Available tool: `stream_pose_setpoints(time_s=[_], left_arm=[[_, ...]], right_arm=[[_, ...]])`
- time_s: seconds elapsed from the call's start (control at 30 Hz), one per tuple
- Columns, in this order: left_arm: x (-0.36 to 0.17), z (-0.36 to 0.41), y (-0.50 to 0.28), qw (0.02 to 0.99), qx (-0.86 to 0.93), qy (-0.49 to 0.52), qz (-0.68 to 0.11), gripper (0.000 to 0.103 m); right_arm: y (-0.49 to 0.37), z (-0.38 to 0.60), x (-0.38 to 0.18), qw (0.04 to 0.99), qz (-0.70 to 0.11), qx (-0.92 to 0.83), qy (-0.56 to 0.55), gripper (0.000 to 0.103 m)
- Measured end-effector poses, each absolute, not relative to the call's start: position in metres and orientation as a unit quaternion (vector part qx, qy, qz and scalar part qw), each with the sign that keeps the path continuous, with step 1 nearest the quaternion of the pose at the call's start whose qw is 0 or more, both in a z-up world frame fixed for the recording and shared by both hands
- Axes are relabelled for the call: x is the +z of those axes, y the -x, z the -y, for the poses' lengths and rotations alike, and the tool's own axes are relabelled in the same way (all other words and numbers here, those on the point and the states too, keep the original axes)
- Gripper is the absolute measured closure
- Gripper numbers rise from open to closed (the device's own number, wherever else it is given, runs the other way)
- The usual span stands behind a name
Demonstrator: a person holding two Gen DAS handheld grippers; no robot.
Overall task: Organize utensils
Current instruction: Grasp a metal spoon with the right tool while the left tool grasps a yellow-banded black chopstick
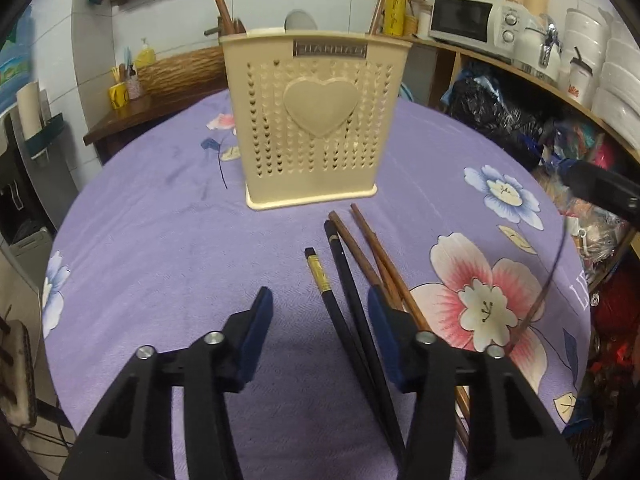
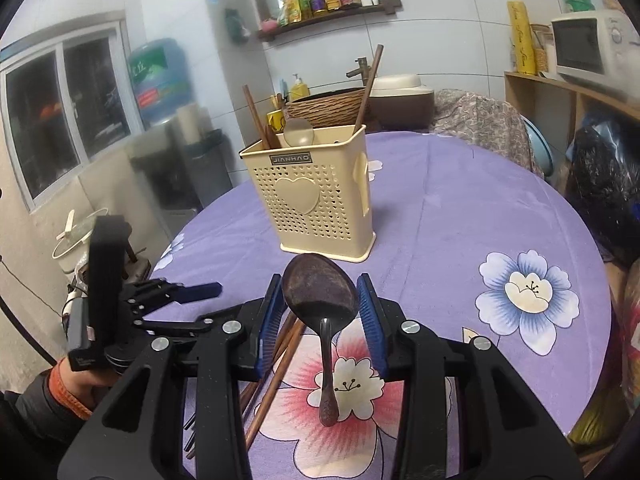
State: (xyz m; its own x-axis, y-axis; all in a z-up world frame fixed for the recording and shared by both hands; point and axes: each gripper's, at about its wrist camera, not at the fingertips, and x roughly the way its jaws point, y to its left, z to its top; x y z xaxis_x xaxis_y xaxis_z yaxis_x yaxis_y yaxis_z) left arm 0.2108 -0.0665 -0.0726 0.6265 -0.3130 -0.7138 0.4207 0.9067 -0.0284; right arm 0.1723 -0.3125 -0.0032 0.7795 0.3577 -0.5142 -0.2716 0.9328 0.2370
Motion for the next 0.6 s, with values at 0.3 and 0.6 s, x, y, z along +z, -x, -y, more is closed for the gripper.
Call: stream_pose_setpoints(time_s=[0.3,0.6], left_arm=[[-0.087,0.086,-0.24,0.885,-0.18,-0.092,-0.419,0.072],[-0.091,0.099,-0.253,0.881,-0.159,-0.108,-0.433,0.08]], right_arm=[[-0.167,0.315,-0.005,0.942,-0.285,0.159,-0.082,0.065],[-0.167,0.312,-0.005,0.942,-0.287,0.156,-0.08,0.065]])
